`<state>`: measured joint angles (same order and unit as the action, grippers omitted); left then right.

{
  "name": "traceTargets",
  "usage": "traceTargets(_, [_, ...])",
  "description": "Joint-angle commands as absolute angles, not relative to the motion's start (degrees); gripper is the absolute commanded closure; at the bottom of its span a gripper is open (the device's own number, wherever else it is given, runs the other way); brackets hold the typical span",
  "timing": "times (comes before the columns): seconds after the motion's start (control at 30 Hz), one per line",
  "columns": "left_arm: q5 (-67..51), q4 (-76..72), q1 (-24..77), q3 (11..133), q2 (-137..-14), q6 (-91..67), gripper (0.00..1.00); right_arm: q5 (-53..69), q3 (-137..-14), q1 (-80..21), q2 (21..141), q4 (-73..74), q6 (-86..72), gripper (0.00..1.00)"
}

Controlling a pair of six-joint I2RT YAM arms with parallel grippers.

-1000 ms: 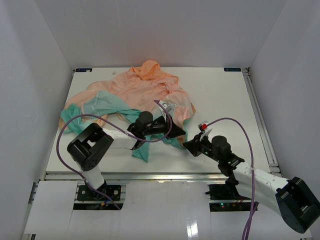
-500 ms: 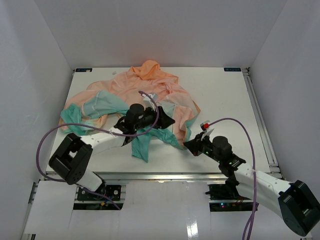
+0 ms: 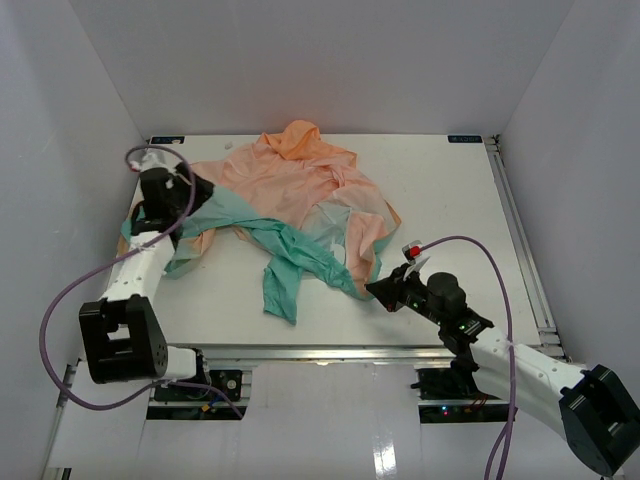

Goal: Zip up the jacket

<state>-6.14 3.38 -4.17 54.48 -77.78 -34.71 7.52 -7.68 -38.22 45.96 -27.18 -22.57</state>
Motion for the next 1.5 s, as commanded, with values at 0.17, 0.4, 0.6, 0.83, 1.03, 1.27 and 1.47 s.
traceTargets(0.17, [-3.98,10.14,-23.2,55.33,-85.27,-29.49,0.32,10.42,-9.07,-38.14,42.63,-30.63,-23.31,0.92])
traceTargets(0.4, [-2.7,8.77,-28.47,57.25,-91.56,-25.75,0.27,12.12,-8.34,-38.22,40.85,-31.72,-23.29,0.92])
traceTargets(0.6, [-8.15,10.81,-28.5,59.36,-99.17,-25.68,0.39,11.47,-8.41,-38.17,40.67,-31.54,-22.9,0.92])
traceTargets(0.83, [-7.77,13.09,-19.58,57.25,-97.33,-29.99,0.74,7.11,-8.2,-38.06,40.66,-30.22,-22.41,0.92])
traceTargets(1.03, [-7.47,11.02,-6.85,51.82,-95.55,-36.98,0.89,4.85,-10.53,-37.97,42.88,-28.31,-22.5,0.92])
traceTargets(1.27, [-4.12,8.2,2.32,46.93,-89.58,-40.44,0.74,3.26,-14.02,-37.97,43.17,-23.77,-22.83,0.92])
traceTargets(1.47, [-0.88,11.93,1.9,50.46,-84.68,-36.29,0.36,1.68,-14.25,-37.97,38.9,-20.49,-22.76,0.92])
